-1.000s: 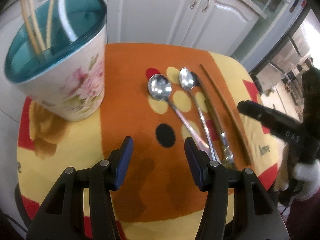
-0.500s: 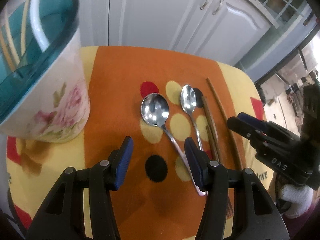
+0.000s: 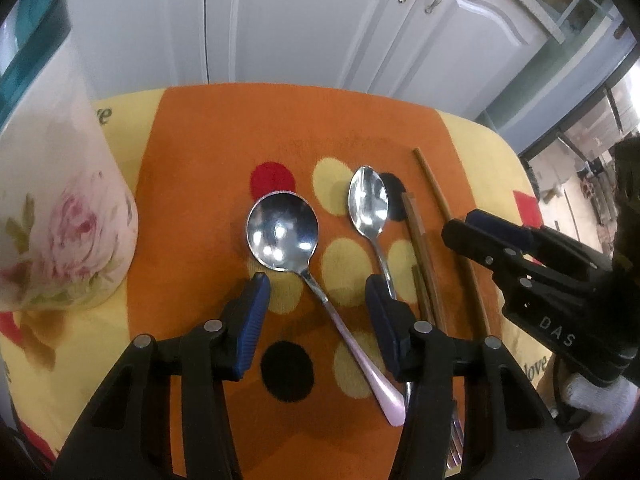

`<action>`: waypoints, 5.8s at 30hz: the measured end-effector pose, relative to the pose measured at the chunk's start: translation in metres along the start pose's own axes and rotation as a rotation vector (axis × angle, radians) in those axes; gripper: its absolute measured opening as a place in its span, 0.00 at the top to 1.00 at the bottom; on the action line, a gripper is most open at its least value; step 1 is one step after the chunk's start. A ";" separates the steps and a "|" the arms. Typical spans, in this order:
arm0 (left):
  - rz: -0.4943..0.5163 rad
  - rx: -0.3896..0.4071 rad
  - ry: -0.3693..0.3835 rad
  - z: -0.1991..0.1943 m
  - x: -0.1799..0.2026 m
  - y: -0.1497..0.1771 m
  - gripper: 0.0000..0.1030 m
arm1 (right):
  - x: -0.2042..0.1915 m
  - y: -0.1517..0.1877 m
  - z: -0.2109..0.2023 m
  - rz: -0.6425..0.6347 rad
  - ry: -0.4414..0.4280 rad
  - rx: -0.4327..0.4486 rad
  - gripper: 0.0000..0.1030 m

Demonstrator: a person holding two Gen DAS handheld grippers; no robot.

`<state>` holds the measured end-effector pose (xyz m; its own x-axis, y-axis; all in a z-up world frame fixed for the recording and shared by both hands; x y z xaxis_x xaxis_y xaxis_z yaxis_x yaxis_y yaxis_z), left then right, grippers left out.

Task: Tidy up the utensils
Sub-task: 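Grasp a wooden chopstick with the right tool while the left tool closes on a metal spoon, then regrip the metal spoon handle with the left tool while the right tool holds the chopstick, then lift and carry the spoon in the left tool and chopstick in the right tool over the cup, then lower the spoon into the cup and open the left tool while the right tool releases the chopstick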

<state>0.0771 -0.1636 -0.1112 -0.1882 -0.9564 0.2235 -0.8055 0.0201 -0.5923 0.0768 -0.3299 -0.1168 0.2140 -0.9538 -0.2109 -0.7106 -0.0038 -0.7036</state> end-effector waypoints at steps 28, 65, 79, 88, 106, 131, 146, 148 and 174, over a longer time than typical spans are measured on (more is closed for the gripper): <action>0.116 -0.008 0.008 0.006 0.022 0.007 0.32 | 0.013 -0.003 0.012 -0.023 0.012 0.005 0.92; -0.029 0.059 0.016 -0.001 -0.008 -0.008 0.66 | 0.015 0.019 -0.027 0.074 -0.022 0.018 0.94; 0.034 0.094 0.035 0.022 0.001 -0.018 0.72 | 0.020 0.022 -0.019 0.077 -0.051 0.003 0.94; 0.088 0.078 0.070 0.016 0.009 -0.019 0.94 | 0.014 0.007 -0.001 0.044 -0.049 -0.029 0.94; 0.062 0.148 0.141 -0.055 0.006 -0.011 0.98 | -0.006 -0.009 -0.088 0.055 -0.123 0.155 0.95; 0.061 0.396 0.111 -0.173 -0.029 -0.047 0.98 | -0.079 -0.068 -0.157 -0.104 -0.133 0.364 0.95; 0.017 0.509 0.070 -0.219 -0.069 -0.078 0.98 | -0.141 -0.114 -0.168 -0.224 -0.195 0.433 0.95; 0.008 0.529 0.056 -0.225 -0.076 -0.084 0.98 | -0.151 -0.121 -0.169 -0.241 -0.208 0.444 0.95; 0.068 0.652 -0.295 -0.202 -0.142 -0.123 0.98 | -0.227 -0.176 -0.120 -0.284 -0.298 0.468 0.95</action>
<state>0.0895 0.0287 0.0858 0.0080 -0.9999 0.0062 -0.2803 -0.0081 -0.9599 0.0727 -0.1485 0.1359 0.5777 -0.8095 -0.1046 -0.2439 -0.0490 -0.9686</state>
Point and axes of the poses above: each gripper's, at about its wrist camera, not at the fingertips, and z roughly the way its jaws point, x to its right, y to its underside, the point moved 1 cm from there along z, roughly the way its jaws point, and after that the axes turned 15 degrees about x, right-handed, at the moved point
